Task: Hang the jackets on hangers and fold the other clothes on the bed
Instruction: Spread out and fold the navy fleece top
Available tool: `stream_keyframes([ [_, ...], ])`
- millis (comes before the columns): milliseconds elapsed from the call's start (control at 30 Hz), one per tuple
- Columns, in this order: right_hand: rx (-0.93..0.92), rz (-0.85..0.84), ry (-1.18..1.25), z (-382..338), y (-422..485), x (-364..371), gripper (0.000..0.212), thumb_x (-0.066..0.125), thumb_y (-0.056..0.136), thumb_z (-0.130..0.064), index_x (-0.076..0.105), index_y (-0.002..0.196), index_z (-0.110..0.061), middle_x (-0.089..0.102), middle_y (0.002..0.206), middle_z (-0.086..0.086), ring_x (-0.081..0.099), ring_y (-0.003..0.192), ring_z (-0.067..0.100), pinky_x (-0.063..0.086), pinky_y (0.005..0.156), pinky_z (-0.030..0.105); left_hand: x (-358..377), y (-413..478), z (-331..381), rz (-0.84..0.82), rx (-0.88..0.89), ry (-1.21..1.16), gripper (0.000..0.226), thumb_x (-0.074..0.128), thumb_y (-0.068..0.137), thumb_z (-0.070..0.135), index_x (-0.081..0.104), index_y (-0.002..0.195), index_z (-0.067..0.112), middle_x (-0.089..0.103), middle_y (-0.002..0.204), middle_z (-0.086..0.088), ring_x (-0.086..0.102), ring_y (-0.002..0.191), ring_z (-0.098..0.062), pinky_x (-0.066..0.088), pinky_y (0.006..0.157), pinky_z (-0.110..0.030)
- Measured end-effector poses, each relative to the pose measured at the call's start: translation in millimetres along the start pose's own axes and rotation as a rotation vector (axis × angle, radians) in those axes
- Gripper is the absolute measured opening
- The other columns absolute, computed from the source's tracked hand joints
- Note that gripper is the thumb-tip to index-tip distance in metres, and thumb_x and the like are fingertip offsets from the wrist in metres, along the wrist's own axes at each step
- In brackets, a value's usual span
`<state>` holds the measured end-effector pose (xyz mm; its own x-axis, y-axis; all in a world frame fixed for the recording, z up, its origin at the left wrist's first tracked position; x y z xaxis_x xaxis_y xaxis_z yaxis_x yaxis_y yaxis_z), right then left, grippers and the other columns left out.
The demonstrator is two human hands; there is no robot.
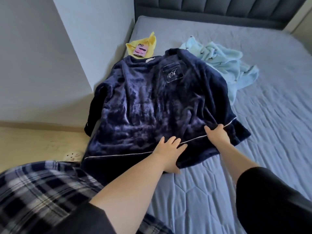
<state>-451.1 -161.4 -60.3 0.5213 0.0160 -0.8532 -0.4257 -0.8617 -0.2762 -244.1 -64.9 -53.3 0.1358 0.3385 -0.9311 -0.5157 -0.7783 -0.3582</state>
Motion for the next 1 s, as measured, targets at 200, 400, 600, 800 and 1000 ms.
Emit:
stream_keyframes([
  [200,0.097,-0.297,0.334,27,5,10,0.067,0.059,0.083,-0.061,0.06,0.119,-0.005,0.06,0.119,0.009,0.057,0.107,0.028,0.042,0.093,0.035,-13,2,-9,0.071,-0.059,-0.014,0.079,0.058,0.079,-0.002,0.027,0.147,0.025,0.042,0.128,-0.007,0.045,0.109,-0.028,0.041,0.067,-0.034],
  [400,0.044,-0.406,0.002,26,-7,2,0.069,0.038,0.096,-0.057,0.049,0.135,-0.001,0.052,0.138,0.014,0.045,0.13,0.029,0.027,0.11,0.034,-15,0,-32,-0.204,-0.158,-0.727,0.028,0.049,0.084,0.037,0.05,0.063,0.019,0.055,0.072,0.001,0.051,0.067,-0.017,0.034,0.06,-0.03],
  [600,0.317,-0.581,0.739,52,-18,32,0.049,0.062,0.089,-0.042,0.063,0.112,0.001,0.071,0.094,0.017,0.068,0.088,0.03,0.051,0.092,0.042,11,-12,-42,-0.364,-0.299,-1.037,0.076,0.026,0.082,0.079,0.066,0.12,0.026,0.046,0.141,0.005,0.051,0.12,-0.018,0.039,0.098,-0.033],
  [800,0.385,0.212,0.517,96,1,-30,0.056,0.047,0.094,-0.042,0.05,0.129,0.001,0.057,0.126,0.023,0.054,0.116,0.038,0.04,0.088,0.035,-18,7,-43,-0.006,-0.19,-0.622,0.031,0.053,0.094,0.035,0.069,0.109,0.014,0.064,0.109,-0.002,0.059,0.103,-0.02,0.047,0.089,-0.033],
  [1000,0.652,0.302,0.955,114,-11,-17,0.065,0.07,0.078,-0.041,0.045,0.129,-0.01,0.055,0.129,0.013,0.056,0.112,0.031,0.043,0.085,0.035,3,13,-17,-0.121,-0.062,-0.27,0.07,0.053,0.092,0.048,0.019,0.151,0.033,0.0,0.161,-0.003,0.0,0.147,-0.024,0.013,0.117,-0.044],
])
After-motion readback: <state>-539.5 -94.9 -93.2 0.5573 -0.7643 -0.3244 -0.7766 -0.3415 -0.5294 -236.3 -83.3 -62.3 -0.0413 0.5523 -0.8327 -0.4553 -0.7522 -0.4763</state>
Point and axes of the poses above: each hand's wrist, its own y-axis towards the middle knuckle, its own x-axis out of the palm, z = x × y, the point moved 10 cm from there along y, towards the middle knuckle
